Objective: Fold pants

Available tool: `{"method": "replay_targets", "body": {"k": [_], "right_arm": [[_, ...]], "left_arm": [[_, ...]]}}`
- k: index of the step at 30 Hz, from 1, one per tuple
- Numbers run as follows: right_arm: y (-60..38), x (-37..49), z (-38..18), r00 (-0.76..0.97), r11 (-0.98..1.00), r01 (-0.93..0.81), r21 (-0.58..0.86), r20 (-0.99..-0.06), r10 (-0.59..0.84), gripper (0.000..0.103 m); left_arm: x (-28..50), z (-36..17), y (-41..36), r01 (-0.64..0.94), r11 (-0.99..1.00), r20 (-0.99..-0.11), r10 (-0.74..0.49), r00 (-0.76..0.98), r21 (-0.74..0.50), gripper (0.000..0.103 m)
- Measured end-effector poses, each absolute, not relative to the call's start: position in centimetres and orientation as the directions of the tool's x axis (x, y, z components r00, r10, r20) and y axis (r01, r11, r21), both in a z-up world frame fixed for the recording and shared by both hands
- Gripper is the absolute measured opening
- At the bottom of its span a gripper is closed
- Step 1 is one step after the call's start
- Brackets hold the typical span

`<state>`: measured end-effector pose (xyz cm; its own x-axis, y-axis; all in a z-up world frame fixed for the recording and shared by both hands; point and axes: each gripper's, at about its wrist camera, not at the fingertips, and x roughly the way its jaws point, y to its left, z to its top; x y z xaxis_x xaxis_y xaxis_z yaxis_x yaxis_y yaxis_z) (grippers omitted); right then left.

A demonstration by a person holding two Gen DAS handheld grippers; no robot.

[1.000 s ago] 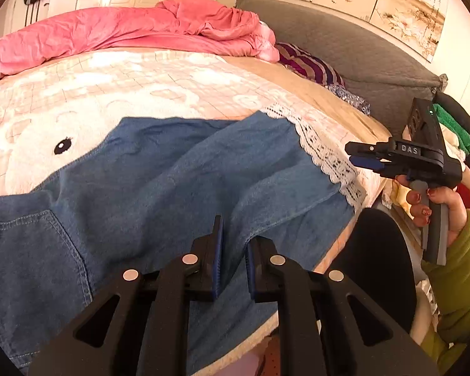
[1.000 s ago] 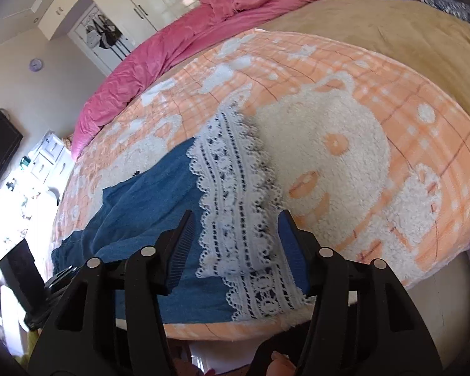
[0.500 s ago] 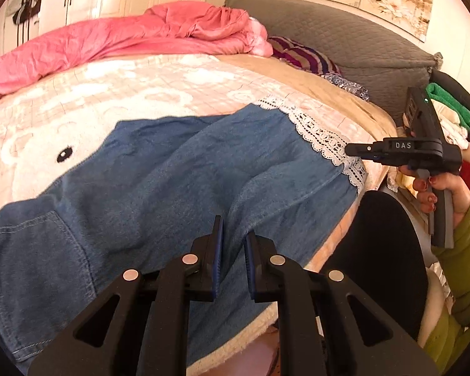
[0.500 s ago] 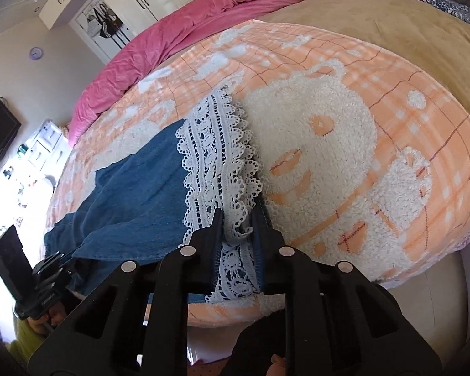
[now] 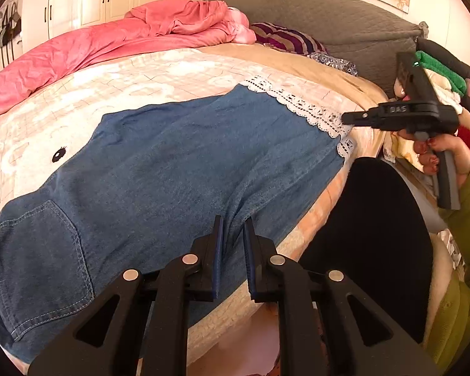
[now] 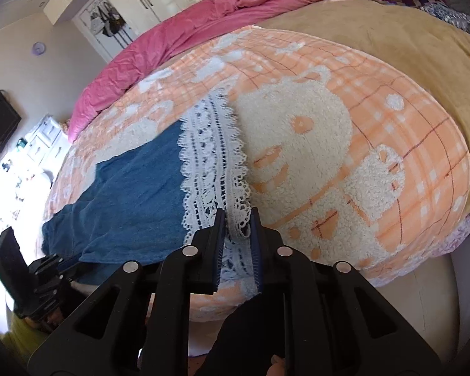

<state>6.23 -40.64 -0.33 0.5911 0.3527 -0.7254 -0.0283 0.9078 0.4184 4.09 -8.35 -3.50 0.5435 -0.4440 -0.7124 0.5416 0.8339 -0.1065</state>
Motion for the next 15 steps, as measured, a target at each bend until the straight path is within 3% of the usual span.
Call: {"method": "replay_targets", "body": {"k": [9,11,13,15], "right_arm": [[-40.4,5.0,-2.6,0.525,0.933,-0.032,0.359,-0.788,0.321,0.01],[-40.4,5.0,-2.9,0.52,0.934,-0.023,0.357,-0.793,0.316,0.013],[-40.6,5.0,-2.3,0.526,0.944,-0.011,0.331,-0.801,0.287,0.028],[-40.9,4.7,-1.1,0.556,0.953,-0.004,0.301,-0.792,0.253,0.031]], "left_arm": [[3.5,-4.1,-8.8,0.566,0.822,-0.756,-0.411,0.51,-0.064,0.012],[3.5,-5.0,-9.4,0.58,0.814,-0.786,-0.38,0.487,-0.035,0.012],[3.5,-5.4,-9.6,0.588,0.808,-0.8,-0.371,0.471,-0.028,0.012],[3.5,-5.3,-9.5,0.591,0.806,-0.798,-0.377,0.47,-0.033,0.012]]}}
